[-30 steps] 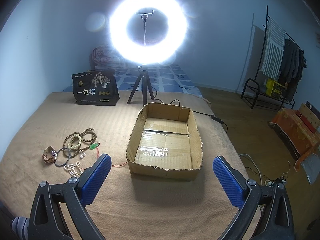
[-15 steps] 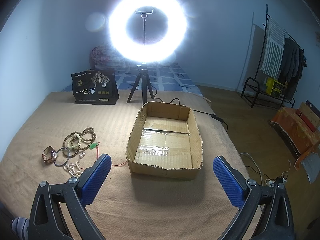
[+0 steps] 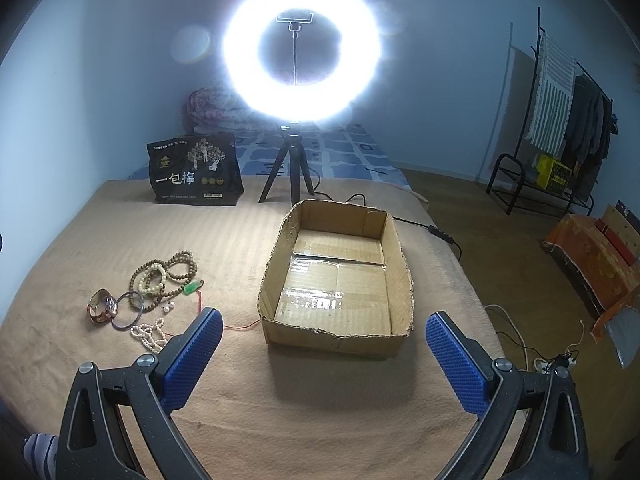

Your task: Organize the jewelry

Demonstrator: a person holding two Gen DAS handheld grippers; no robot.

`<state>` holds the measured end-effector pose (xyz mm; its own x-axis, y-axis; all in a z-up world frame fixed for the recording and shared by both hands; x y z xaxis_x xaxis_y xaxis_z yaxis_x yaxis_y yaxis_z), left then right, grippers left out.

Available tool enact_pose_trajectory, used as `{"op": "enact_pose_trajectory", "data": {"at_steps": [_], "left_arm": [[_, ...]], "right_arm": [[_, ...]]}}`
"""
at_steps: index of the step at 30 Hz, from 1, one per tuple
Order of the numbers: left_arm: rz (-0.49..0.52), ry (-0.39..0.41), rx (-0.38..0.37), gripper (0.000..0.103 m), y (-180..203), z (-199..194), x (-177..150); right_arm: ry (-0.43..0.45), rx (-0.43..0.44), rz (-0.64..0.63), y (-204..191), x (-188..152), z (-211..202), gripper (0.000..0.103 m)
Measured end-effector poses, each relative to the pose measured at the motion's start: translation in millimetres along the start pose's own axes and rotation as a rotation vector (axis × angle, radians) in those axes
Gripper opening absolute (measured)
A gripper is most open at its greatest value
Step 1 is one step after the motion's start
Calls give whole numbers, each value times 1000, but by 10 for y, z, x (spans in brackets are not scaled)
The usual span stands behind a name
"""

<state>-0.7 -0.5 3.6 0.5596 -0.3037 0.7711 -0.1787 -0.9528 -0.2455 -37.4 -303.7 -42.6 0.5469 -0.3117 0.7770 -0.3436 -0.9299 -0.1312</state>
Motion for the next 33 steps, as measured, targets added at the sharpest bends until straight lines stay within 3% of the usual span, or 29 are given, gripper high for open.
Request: {"op": "enact_pose_trajectory", "data": {"at_steps": [13,24,33], "left_arm": [[5,-14,-5,103,-57,125,-65],[2,-83,-29,103,-182,441,-272],[19,-107,-77,102,-231,672,-447]], "right_arm": [[-20,21,-4,-84,-12,49,103],[-73,150,-48,-332,-78,115,100],[-157,261,-53,-536,-63,332,86]]}}
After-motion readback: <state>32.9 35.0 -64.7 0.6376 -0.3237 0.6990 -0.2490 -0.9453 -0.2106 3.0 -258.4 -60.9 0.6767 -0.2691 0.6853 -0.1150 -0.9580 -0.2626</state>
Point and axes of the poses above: each gripper's, at about its wrist camera, not at the fingertips, and z roughly the way its jaws point, y to its right, x to its top, the point moved 1 cm from there along z, roughly the way its jaws point, and after that the axes turned 15 degrees about z, right-handed, at the moved point
